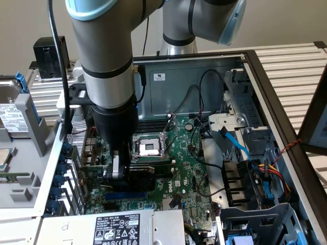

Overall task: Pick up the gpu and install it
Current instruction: 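Insert the gpu into the slot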

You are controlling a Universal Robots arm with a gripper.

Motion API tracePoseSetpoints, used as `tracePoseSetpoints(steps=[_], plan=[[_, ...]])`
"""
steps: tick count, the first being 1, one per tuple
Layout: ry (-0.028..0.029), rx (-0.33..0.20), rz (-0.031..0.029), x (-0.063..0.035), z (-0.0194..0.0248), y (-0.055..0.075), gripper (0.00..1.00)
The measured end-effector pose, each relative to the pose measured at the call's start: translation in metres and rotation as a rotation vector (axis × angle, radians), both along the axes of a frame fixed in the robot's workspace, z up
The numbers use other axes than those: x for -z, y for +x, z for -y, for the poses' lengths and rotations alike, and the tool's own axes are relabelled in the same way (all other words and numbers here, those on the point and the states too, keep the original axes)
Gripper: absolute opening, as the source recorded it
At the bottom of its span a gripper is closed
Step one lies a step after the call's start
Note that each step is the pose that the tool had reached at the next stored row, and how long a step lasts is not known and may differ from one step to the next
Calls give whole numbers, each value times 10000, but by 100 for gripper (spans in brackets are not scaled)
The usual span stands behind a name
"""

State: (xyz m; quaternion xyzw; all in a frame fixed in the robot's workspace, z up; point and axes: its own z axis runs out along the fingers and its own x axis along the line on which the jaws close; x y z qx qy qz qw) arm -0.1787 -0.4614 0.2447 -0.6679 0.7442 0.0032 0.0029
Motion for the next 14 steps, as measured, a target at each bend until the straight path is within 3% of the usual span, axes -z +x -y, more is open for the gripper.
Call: tracePoseSetpoints(steps=[14], plan=[[-4, -10, -1, 22, -9, 0, 28]])
